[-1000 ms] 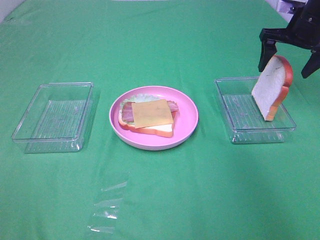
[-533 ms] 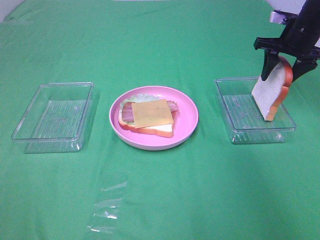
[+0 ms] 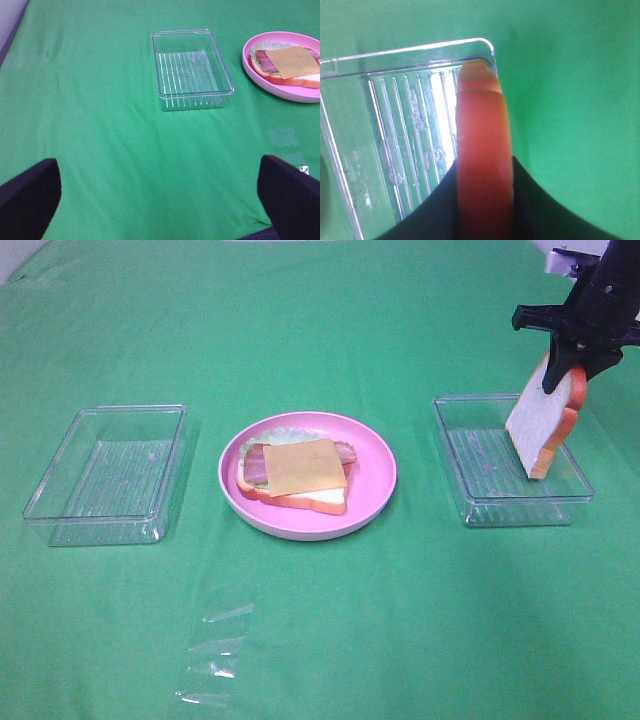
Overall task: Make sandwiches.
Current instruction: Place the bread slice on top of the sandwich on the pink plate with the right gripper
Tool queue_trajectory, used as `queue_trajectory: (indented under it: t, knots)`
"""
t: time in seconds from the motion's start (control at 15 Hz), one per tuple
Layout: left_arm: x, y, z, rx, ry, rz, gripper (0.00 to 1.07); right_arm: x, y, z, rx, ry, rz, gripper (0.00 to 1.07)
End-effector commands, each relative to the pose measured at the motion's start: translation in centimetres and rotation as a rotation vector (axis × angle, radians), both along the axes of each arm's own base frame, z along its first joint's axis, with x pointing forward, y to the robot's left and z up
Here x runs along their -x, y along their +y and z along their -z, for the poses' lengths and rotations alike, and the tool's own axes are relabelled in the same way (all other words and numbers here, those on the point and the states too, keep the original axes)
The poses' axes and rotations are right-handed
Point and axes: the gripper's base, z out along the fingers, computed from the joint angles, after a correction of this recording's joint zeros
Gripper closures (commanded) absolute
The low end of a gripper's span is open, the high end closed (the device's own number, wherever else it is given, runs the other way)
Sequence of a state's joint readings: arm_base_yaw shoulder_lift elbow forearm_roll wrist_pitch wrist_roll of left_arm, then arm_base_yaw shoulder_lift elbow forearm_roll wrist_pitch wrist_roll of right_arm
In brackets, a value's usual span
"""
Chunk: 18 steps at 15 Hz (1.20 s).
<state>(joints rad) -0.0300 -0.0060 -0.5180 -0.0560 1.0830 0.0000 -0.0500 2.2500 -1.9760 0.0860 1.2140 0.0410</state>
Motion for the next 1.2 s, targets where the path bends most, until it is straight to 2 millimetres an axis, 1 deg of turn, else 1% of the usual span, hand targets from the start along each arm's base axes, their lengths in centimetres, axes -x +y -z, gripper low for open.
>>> queue_trajectory:
  t: [0.07,0.27,0.33,0.47,0.53,0.6,0.67,0.73,0.8,0.87,1.0,1.07,1.13,1.2]
  knots:
    - [0.3,0.0,0.0,0.008,-0.023,-0.001,0.08,0.7,-0.1,0.1,-0.005,0.084,0.004,1.04]
    - [0.3,0.0,0.0,0.008,-0.023,-0.001,0.08,1.0,0.1,-0.1,-0.024,0.11,0.007,1.04]
    - [0.3,0.0,0.0,0.008,-0.023,-0.001,0.08,1.1,0.4,-1.2,-0.055,0.084,0.011,1.04]
    - [0.3,0.0,0.0,0.008,-0.023,-0.001,0.08,1.3,0.5,-2.2,-0.072,0.062,0.012,1.04]
    - [0.3,0.0,0.0,0.008,-0.023,-0.001,0.08,1.5,0.7,-3.0,-0.088,0.043,0.012,1.04]
    - [0.3,0.0,0.0,0.008,-0.023,-0.001,0.08,1.8,0.9,-4.3,-0.105,0.014,0.012,1.04]
    - [0.3,0.0,0.0,0.008,-0.023,-0.001,0.08,2.0,0.9,-4.8,-0.11,0.003,0.009,1.04]
    - [0.3,0.0,0.0,0.008,-0.023,-0.001,0.08,2.4,1.1,-6.3,-0.126,-0.032,-0.003,1.04]
    - [0.3,0.0,0.0,0.008,-0.023,-0.001,0.08,3.1,1.8,-8.5,-0.194,-0.088,-0.031,1.04]
    - [0.3,0.0,0.0,0.008,-0.023,-0.001,0.08,3.6,2.3,-9.8,-0.241,-0.122,-0.051,1.04]
    - [0.3,0.0,0.0,0.008,-0.023,-0.001,0.08,4.3,3.0,-11.3,-0.317,-0.157,-0.072,1.04]
    - [0.3,0.0,0.0,0.008,-0.023,-0.001,0.08,4.8,3.6,-11.6,-0.381,-0.165,-0.102,1.04]
    - [0.3,0.0,0.0,0.008,-0.023,-0.001,0.08,5.3,4.3,-11.5,-0.457,-0.174,-0.131,1.04]
    - [0.3,0.0,0.0,0.008,-0.023,-0.001,0.08,5.6,5.0,-10.8,-0.544,-0.183,-0.147,1.04]
